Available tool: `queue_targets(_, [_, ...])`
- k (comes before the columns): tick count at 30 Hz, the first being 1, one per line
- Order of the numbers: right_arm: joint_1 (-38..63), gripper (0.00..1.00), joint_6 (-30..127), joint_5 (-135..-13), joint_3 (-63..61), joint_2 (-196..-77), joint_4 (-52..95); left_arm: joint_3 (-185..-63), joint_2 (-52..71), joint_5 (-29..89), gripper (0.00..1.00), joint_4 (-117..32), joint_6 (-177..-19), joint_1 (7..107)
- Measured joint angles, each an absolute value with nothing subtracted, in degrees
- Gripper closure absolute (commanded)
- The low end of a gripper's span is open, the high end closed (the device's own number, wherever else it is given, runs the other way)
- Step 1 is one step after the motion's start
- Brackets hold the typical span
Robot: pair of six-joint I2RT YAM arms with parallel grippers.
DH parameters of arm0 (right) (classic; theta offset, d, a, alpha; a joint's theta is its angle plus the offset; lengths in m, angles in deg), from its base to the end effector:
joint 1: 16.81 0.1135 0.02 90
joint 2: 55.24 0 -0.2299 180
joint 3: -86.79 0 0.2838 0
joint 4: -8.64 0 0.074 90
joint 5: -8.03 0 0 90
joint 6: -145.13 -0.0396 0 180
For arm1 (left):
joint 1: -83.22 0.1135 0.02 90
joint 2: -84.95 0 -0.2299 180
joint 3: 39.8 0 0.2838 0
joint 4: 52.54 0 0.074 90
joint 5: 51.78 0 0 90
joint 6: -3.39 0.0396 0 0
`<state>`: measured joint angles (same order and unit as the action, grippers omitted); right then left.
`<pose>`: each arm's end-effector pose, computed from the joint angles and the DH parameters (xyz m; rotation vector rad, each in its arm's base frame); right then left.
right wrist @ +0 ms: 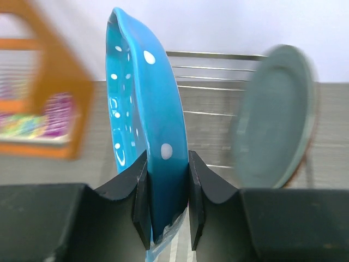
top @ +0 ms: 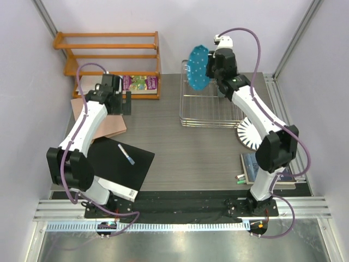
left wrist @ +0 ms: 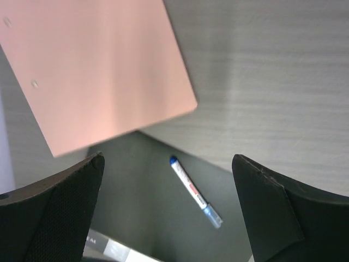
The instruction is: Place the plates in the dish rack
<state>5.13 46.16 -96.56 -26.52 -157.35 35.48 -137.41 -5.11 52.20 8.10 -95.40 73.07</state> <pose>0.4256 0.1607 0.3631 -0.0301 1.8369 0.1440 0.3650 -0.0556 0.2908 -0.0716 2.4649 0.1627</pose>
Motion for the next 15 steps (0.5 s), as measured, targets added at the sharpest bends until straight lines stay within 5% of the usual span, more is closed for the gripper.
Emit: queue_targets(15, [4.71, 0.99, 59.30, -118.44, -30.67, -167.82, 27.52, -126.77, 2.56, 59.07, 0.00, 6.70, -96.89, 72.78])
